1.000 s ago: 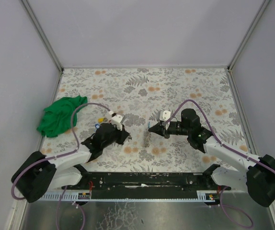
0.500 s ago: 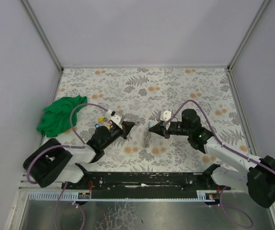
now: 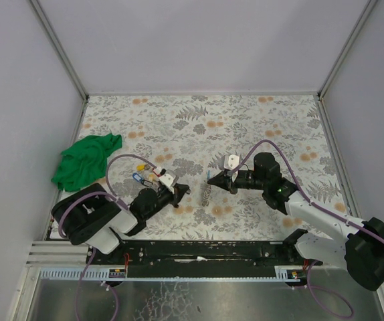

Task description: Put the keys on the keyring

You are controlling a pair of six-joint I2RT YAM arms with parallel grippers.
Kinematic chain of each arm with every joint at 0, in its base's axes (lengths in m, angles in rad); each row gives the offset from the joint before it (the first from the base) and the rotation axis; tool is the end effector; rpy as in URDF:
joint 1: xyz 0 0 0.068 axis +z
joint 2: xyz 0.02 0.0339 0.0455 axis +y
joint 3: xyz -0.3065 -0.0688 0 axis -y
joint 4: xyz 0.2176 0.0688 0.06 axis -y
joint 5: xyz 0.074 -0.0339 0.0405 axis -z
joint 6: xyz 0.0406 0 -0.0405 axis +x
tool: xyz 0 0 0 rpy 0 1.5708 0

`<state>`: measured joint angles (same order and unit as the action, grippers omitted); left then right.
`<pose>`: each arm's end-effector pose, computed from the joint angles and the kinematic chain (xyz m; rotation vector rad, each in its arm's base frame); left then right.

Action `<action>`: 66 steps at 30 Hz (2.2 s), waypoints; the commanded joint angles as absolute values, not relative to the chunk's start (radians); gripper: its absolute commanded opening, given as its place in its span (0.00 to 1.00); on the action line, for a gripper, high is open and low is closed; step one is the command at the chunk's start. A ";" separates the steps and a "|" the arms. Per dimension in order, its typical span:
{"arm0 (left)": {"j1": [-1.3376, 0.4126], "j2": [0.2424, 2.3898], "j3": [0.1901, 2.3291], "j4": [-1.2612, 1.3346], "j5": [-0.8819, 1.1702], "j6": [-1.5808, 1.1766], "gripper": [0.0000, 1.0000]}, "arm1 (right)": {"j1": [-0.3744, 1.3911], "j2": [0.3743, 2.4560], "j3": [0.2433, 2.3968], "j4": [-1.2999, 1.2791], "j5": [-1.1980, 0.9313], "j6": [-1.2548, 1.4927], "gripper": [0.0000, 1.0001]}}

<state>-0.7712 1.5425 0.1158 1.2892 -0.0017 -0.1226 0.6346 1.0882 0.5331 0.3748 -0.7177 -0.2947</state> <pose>0.1546 -0.1501 0.1974 0.5574 1.6623 -0.6587 0.1430 0.1384 0.3026 -1.2410 1.2852 0.8709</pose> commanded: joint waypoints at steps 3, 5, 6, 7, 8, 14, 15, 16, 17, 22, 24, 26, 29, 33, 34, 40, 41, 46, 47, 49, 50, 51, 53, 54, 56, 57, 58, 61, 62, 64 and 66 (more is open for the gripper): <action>-0.836 1.452 0.090 1.265 -0.118 -0.103 0.03 | 0.630 1.065 0.543 0.445 -0.731 -0.286 0.00; -0.846 1.414 0.099 1.176 -0.136 -0.104 0.03 | 0.630 1.061 0.544 0.445 -0.730 -0.286 0.00; -0.850 1.395 0.100 1.136 -0.145 -0.105 0.03 | 0.630 1.059 0.543 0.445 -0.730 -0.286 0.00; -0.853 1.379 0.095 1.111 -0.153 -0.108 0.03 | 0.630 1.059 0.543 0.445 -0.730 -0.288 0.00; -0.854 1.364 0.086 1.093 -0.161 -0.113 0.03 | 0.630 1.059 0.543 0.446 -0.730 -0.288 0.00; -0.881 1.301 0.056 1.009 -0.195 -0.164 0.04 | 0.631 1.066 0.543 0.447 -0.732 -0.287 0.00; -0.887 1.304 0.054 1.002 -0.204 -0.170 0.04 | 0.630 1.066 0.545 0.448 -0.733 -0.286 0.00; -0.896 1.303 0.053 0.993 -0.209 -0.176 0.04 | 0.631 1.066 0.546 0.448 -0.733 -0.284 0.00; -0.902 1.301 0.052 0.981 -0.218 -0.184 0.04 | 0.631 1.066 0.546 0.448 -0.734 -0.284 0.00; -0.925 1.257 0.014 0.932 -0.272 -0.252 0.04 | 0.630 1.066 0.546 0.449 -0.738 -0.283 0.00; -0.936 1.236 0.007 0.929 -0.273 -0.271 0.06 | 0.630 1.067 0.546 0.449 -0.738 -0.284 0.00; -0.943 1.219 0.017 0.875 -0.275 -0.294 0.07 | 0.630 1.068 0.546 0.450 -0.738 -0.281 0.00; -0.966 1.192 0.033 0.783 -0.281 -0.353 0.08 | 0.631 1.066 0.548 0.449 -0.739 -0.282 0.00; -1.011 1.090 0.049 0.641 -0.338 -0.422 0.11 | 0.630 1.063 0.546 0.447 -0.738 -0.281 0.00; -1.012 1.059 0.052 0.605 -0.348 -0.433 0.13 | 0.630 1.064 0.548 0.446 -0.738 -0.281 0.00; -1.012 0.923 0.121 0.377 -0.382 -0.489 0.22 | 0.630 1.059 0.548 0.445 -0.737 -0.281 0.00; -1.012 0.916 0.142 0.331 -0.380 -0.497 0.23 | 0.630 1.058 0.547 0.445 -0.737 -0.280 0.00; -1.010 0.960 0.285 0.060 -0.337 -0.563 0.27 | 0.630 1.053 0.546 0.443 -0.735 -0.281 0.00; -1.011 0.980 0.309 0.011 -0.326 -0.577 0.27 | 0.630 1.052 0.545 0.443 -0.736 -0.282 0.00; -1.010 1.022 0.347 -0.055 -0.304 -0.596 0.27 | 0.630 1.052 0.546 0.443 -0.738 -0.281 0.00; -1.010 1.045 0.359 -0.082 -0.299 -0.607 0.27 | 0.630 1.052 0.546 0.445 -0.739 -0.281 0.00; -1.011 1.055 0.365 -0.090 -0.300 -0.613 0.27 | 0.631 1.053 0.546 0.445 -0.741 -0.280 0.00; -1.010 1.072 0.375 -0.098 -0.309 -0.616 0.27 | 0.630 1.053 0.545 0.445 -0.745 -0.281 0.00; -1.010 1.078 0.382 -0.104 -0.312 -0.616 0.27 | 0.630 1.052 0.546 0.446 -0.745 -0.280 0.00; -1.010 1.095 0.406 -0.128 -0.313 -0.605 0.27 | 0.631 1.052 0.545 0.446 -0.746 -0.281 0.00; -1.011 1.106 0.420 -0.147 -0.314 -0.597 0.27 | 0.630 1.052 0.545 0.446 -0.746 -0.279 0.00; -1.010 1.116 0.435 -0.164 -0.318 -0.593 0.27 | 0.630 1.052 0.545 0.446 -0.746 -0.281 0.00; -1.010 1.144 0.459 -0.167 -0.297 -0.570 0.28 | 0.630 1.055 0.544 0.446 -0.748 -0.280 0.00; -1.009 1.154 0.467 -0.169 -0.300 -0.567 0.28 | 0.630 1.055 0.544 0.446 -0.749 -0.278 0.00; -1.005 1.170 0.477 -0.160 -0.298 -0.553 0.30 | 0.630 1.052 0.544 0.446 -0.750 -0.279 0.00; -0.992 1.193 0.487 -0.158 -0.287 -0.542 0.30 | 0.630 1.051 0.544 0.446 -0.752 -0.278 0.00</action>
